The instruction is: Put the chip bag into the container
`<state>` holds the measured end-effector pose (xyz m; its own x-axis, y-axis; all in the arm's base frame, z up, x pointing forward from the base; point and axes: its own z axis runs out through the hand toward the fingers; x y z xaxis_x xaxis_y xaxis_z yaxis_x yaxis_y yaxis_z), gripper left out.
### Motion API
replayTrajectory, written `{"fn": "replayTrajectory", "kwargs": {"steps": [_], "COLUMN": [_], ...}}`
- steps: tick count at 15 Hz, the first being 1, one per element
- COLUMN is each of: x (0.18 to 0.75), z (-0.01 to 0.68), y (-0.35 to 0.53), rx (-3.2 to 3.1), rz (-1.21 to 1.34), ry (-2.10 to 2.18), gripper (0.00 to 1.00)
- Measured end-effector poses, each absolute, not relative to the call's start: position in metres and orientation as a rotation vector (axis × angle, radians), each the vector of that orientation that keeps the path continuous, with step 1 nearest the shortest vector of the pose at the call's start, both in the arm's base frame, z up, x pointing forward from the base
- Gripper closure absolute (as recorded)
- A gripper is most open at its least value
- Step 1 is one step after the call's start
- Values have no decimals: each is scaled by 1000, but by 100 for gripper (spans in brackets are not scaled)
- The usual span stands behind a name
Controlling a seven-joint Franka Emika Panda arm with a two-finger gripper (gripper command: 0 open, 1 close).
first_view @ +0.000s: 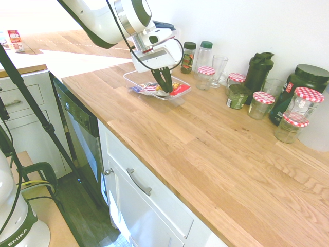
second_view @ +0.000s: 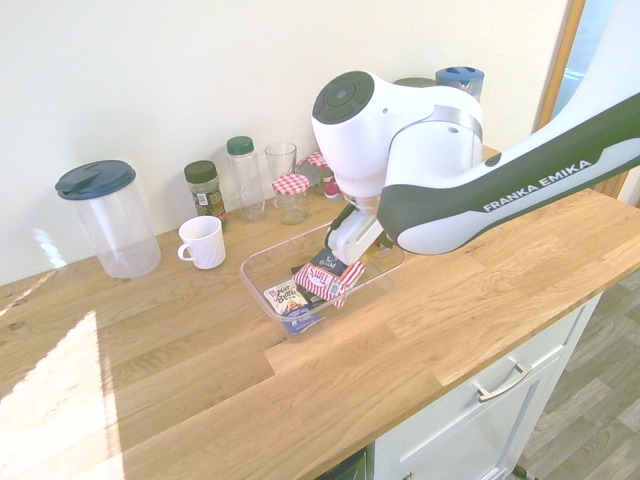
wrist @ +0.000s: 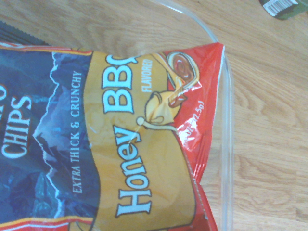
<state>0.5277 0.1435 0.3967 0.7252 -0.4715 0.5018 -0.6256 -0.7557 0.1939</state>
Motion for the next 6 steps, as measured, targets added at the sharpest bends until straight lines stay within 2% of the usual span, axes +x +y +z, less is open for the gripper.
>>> {"fn": "replayTrajectory", "kwargs": {"steps": [6], "x": [521], "z": [415], "y": [154], "rx": [2598], "rz": [654], "ry": [-855], "gripper": [0]}}
